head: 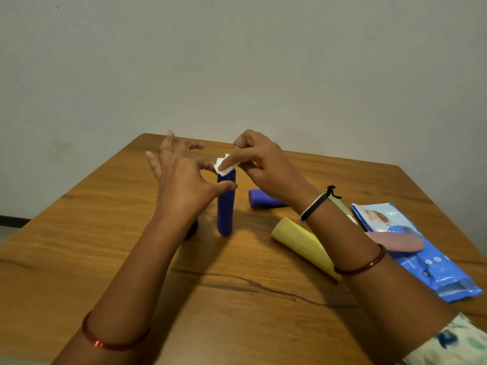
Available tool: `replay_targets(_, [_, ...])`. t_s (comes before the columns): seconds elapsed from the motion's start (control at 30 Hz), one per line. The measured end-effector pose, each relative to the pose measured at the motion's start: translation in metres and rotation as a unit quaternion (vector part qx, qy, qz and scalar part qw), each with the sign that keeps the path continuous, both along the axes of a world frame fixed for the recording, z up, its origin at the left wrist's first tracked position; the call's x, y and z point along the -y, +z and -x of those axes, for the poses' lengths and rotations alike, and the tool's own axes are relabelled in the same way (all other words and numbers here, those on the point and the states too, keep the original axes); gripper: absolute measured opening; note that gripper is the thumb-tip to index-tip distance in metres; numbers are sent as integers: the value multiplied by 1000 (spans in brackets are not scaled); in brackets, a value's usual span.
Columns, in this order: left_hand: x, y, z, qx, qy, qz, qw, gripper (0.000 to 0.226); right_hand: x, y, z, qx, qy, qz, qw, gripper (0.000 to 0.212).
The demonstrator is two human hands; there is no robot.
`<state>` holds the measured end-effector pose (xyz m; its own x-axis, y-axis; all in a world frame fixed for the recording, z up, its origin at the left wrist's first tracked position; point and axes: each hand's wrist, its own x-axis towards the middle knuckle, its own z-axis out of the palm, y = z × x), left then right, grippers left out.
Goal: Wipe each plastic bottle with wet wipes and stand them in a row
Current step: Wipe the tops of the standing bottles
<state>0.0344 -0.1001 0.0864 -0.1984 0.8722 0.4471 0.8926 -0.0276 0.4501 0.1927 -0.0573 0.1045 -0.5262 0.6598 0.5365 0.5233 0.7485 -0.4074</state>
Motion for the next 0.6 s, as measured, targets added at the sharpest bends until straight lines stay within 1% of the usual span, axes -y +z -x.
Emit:
replay_targets(0.1, [0, 1, 0, 5, 1, 3, 1000, 37, 0, -1, -3, -22, -37, 11, 999, 28])
replay_targets(0.2, [0, 0, 1, 8, 1, 3, 1000, 37, 1, 2, -6, -2, -95, 22, 995, 28])
replay_targets(0.23, [1, 0, 1, 6, 1, 3, 1000, 37, 2, 3, -6, -7, -110, 22, 994, 28])
replay_targets(0.33, [2, 1, 0, -8, 3, 4, 1000, 36, 11, 7, -1, -63, -84, 40, 994, 28])
replay_targets(0.43, [2, 1, 1, -22, 5, 6, 1000, 37, 18, 1, 2, -42, -59, 65, 995, 26])
replay_targets(0.53, [1, 1, 1, -27, 6, 14, 1000, 37, 20, -4, -5, -66, -76, 89, 991, 24])
replay_targets(0.6, [1, 2, 0, -32, 10, 20, 999, 39, 18, -6, -11, -65, -112, 95, 987, 26])
